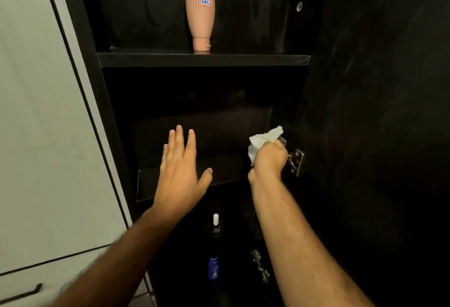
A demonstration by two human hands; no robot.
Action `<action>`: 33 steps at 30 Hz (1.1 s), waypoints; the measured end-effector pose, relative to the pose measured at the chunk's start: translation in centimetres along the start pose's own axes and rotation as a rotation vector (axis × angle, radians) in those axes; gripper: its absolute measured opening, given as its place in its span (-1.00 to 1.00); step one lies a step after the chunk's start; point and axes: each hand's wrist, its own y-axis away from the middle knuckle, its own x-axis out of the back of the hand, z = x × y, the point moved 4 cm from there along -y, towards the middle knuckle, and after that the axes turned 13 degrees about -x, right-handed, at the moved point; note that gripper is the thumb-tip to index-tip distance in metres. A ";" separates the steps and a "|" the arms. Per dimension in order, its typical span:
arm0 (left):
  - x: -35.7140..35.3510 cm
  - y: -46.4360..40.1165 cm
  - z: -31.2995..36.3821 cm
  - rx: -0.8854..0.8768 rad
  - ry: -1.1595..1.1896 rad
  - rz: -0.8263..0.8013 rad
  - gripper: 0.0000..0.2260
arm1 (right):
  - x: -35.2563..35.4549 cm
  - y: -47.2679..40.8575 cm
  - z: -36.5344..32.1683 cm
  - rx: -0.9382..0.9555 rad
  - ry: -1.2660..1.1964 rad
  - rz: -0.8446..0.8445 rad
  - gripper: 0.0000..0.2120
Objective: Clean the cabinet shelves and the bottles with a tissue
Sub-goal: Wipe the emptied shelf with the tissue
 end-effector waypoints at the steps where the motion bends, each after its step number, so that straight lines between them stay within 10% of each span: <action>1: 0.3 -0.3 -0.4 -0.016 0.011 -0.004 -0.21 | -0.5 -0.1 0.9 0.016 0.014 0.015 -0.65; 9: 1.8 -1.1 -2.7 -0.120 0.215 0.015 -0.30 | -4.9 -0.7 0.9 0.047 0.099 -0.033 -0.60; 14: 1.6 -0.8 -3.7 -0.137 0.316 0.035 -0.38 | -6.6 -3.0 1.5 0.016 0.173 0.035 0.07; 18: 1.1 -1.2 -4.0 -0.123 0.358 0.038 -0.42 | -7.8 0.4 1.1 0.112 0.310 0.083 -0.23; 28: 0.6 -2.4 -3.5 -0.184 0.255 0.087 -0.36 | -12.0 0.3 -5.1 1.073 0.785 -0.010 -0.27; 33: 0.3 -3.2 -3.9 -0.144 0.224 0.117 -0.35 | -8.6 -1.4 1.1 0.556 0.623 0.107 -0.20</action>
